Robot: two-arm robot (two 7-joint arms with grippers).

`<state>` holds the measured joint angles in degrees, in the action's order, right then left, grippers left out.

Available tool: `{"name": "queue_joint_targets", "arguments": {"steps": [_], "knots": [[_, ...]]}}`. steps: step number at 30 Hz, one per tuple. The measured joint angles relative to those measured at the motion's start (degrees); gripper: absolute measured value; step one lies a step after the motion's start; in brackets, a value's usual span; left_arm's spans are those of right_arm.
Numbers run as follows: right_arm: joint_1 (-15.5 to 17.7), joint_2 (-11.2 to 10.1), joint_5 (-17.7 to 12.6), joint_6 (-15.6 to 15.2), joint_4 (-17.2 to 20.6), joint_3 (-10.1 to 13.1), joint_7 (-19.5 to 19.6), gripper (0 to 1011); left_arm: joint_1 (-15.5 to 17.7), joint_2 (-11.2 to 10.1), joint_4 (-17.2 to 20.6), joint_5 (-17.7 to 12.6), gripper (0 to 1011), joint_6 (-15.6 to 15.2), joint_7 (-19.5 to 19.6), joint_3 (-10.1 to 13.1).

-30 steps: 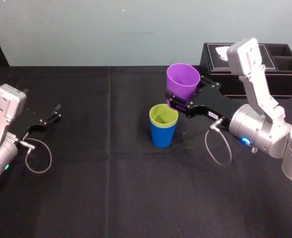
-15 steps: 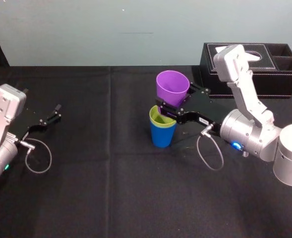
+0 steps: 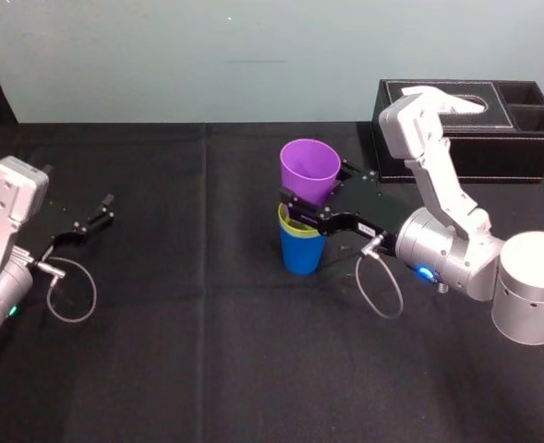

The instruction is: Stack the three plastic cups sequentially using one hand.

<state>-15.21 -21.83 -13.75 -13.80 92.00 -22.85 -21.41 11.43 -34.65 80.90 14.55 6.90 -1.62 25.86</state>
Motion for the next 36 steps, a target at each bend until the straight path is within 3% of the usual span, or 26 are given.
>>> {"name": "queue_joint_targets", "arguments": {"steps": [17,32,36], "knots": [[-1.2,1.5,1.4,1.3,-4.3,-0.8,0.2,728,0.0,0.0,0.0,0.0,1011,0.0,0.0,0.0],[-1.2,1.8,1.6,1.4,-5.1,-0.8,0.2,731,0.0,0.0,0.0,0.0,1011,0.0,0.0,0.0],[-1.2,1.8,1.6,1.4,-5.0,-0.8,0.2,836,0.0,0.0,0.0,0.0,1011,0.0,0.0,0.0]]}}
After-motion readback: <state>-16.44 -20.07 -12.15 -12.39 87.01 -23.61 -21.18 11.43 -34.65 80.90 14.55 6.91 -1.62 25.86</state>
